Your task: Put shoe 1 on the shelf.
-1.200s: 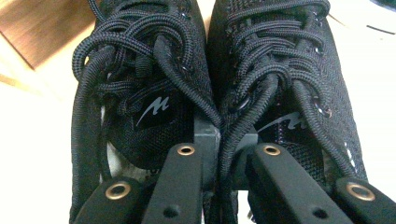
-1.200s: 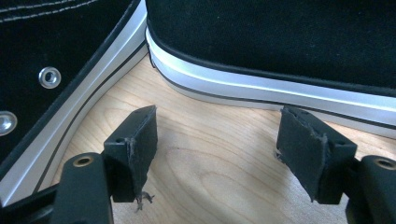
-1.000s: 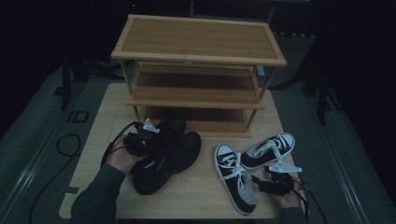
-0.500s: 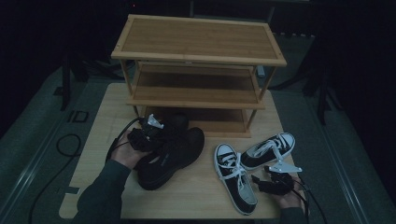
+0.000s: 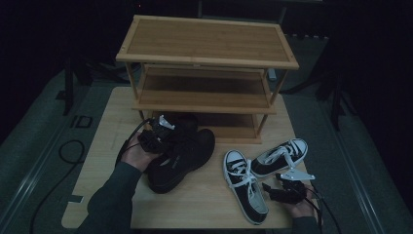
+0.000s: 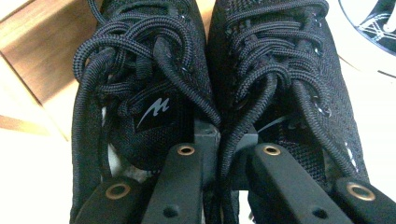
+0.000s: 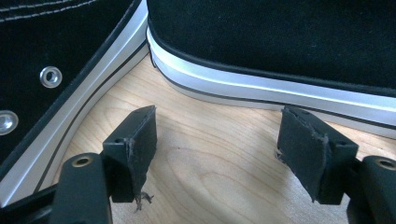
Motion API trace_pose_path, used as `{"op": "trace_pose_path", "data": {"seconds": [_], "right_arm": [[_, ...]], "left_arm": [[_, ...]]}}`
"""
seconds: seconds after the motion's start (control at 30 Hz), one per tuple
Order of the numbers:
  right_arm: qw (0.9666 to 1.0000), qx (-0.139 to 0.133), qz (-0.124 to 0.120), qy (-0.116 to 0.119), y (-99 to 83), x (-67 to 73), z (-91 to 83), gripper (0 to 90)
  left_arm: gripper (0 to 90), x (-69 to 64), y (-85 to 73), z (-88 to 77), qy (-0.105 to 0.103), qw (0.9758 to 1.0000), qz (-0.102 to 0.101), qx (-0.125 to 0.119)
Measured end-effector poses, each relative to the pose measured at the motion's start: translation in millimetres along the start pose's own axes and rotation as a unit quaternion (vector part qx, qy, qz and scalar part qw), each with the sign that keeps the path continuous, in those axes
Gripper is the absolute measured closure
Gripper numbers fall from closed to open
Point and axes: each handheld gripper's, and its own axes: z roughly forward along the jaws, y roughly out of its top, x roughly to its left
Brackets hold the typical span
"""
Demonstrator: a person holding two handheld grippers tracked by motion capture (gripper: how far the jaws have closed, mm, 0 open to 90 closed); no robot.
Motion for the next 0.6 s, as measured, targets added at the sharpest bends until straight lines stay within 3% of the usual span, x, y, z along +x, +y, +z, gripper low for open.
{"op": "trace_pose_path", "data": {"seconds": [0.6], "right_arm": [[1.0000,0.000,0.000,0.000,0.0,0.0,0.0,28.1]], "left_arm": [[85.7,4.7,16.9,23.3,0.028,0.9992,-0.030,-0.002]]}}
